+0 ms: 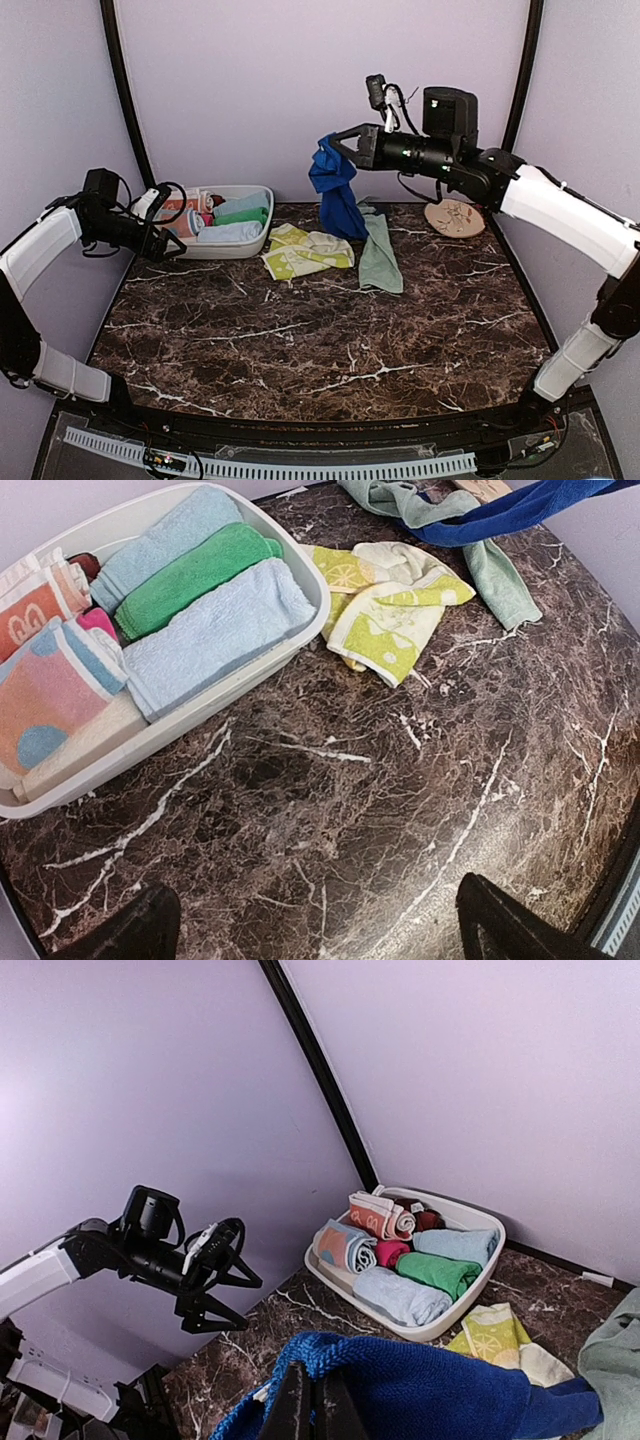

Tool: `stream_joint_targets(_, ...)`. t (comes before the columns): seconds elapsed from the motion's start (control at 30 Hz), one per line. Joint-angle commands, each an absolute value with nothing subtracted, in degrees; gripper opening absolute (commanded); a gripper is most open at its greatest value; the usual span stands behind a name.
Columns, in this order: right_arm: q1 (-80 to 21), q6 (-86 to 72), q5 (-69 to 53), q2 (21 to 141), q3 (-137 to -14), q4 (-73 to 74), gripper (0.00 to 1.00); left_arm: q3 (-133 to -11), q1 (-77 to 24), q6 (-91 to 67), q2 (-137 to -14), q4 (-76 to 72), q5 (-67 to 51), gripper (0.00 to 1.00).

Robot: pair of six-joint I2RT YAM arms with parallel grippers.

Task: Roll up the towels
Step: Pass from the right arm to the left

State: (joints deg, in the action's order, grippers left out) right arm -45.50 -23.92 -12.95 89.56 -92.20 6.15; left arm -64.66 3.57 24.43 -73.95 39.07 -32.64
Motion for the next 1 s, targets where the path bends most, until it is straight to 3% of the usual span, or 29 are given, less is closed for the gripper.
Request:
stream_joint_targets(0.0, -44.65, -26.73, -12.96, 81.38, -87.8, -5.22, 0.0, -63.21, 1.39, 25.24, -71.95, 38.49, -35.42, 0.99)
stream_joint_targets(0.47, -46.06, -37.0, -16.12, 87.47, -78.19, -11.94, 0.0, -76.66, -19.73, 15.56, -77.14, 32.89, -42.01, 0.99)
stream_joint_targets(0.7, -49.92, -43.99, -16.75, 96.02, -74.93, -23.11, 0.0, -75.06, -22.01, 9.32, -78.95, 28.99, -49.49, 0.99)
stream_joint_targets(0.97, -53.4, -49.33, -18.47, 104.38, -78.41, -29.52, 0.0, -71.44, -25.58, 14.97, -80.09, 29.83, -46.77, 0.96)
